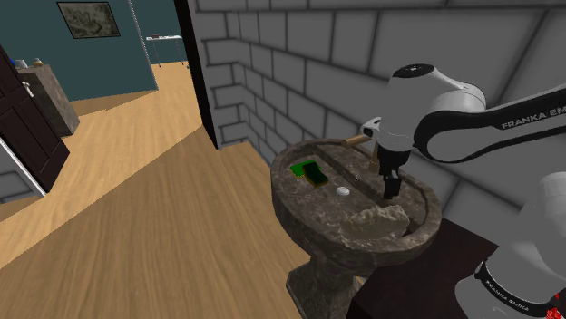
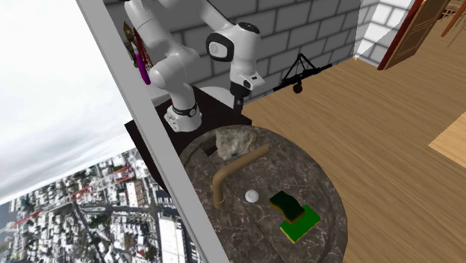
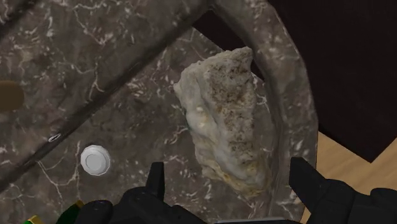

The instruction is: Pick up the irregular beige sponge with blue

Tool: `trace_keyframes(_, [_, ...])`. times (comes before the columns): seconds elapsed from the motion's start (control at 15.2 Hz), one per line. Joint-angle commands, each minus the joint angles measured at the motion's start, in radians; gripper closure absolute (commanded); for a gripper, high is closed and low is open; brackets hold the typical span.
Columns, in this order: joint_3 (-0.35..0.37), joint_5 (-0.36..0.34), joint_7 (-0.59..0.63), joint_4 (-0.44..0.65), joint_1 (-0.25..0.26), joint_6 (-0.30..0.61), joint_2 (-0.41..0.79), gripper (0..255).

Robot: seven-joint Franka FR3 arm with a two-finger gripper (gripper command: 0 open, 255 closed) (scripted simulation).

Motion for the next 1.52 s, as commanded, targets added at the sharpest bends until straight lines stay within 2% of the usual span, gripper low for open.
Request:
trace_keyframes(0.0, [0.010,-0.025,-0.014,-0.048,0.006,0.072,0.040,0])
trace_keyframes(0.26, [0.031,-0.097,-0.029,-0.117,-0.003,0.216,0.149,0])
trace_keyframes(0.73, [0.051,-0.151,0.027,-0.142,-0.039,0.356,0.268,0])
trace_keyframes(0.92, [0.053,-0.157,0.033,-0.143,-0.042,0.367,0.279,0])
trace_keyframes(0.99, [0.053,-0.157,0.032,-0.144,-0.043,0.367,0.278,255])
trace_keyframes(1.45, [0.052,-0.158,0.031,-0.145,-0.043,0.367,0.276,255])
